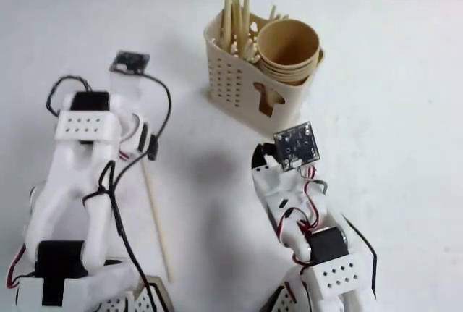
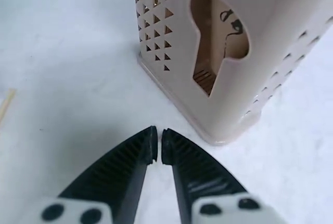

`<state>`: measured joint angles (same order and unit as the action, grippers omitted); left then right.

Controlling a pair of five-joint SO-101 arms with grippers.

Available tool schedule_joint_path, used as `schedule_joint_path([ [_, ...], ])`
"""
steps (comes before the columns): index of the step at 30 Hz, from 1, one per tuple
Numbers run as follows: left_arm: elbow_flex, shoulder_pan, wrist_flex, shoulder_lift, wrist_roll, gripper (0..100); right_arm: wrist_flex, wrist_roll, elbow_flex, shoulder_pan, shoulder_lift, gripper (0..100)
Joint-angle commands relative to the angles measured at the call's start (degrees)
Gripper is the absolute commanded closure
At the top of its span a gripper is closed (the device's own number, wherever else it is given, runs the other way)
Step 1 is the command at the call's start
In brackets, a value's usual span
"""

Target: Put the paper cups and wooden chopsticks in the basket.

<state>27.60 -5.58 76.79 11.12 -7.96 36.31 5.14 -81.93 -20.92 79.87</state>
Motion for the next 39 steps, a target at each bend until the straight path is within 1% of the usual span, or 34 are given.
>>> schedule_joint_path([
  [1, 5.0, -0.2, -5.5, 0.8, -0.3, 79, -0.8, 0.5, 0.4, 0.2, -0.5, 96.7],
  [7, 12.2, -0.2, -12.6, 0.8, -0.3, 79, -0.7, 0.5, 0.3, 0.3, -0.5, 96.7],
  [16, 16.2, -0.1, -17.9, 0.7, 0.1, 80, -0.7, 0.5, 0.3, 0.3, -0.5, 96.8],
  [22, 20.9, -0.1, -24.1, 0.7, 0.1, 89, -0.9, 0.6, -0.6, 0.3, 0.0, 96.8],
  [32, 21.0, 1.5, -24.1, 0.7, 0.2, 90, -0.9, 0.6, -0.8, 0.2, 0.0, 96.7],
  [37, 21.3, 3.5, -24.1, 0.7, -0.1, 97, -0.9, 0.6, -0.8, 0.0, 0.0, 96.7],
  [39, 21.5, 4.9, -24.1, 0.2, -0.1, 97, -0.9, 0.6, -0.9, 0.0, 0.0, 96.7],
])
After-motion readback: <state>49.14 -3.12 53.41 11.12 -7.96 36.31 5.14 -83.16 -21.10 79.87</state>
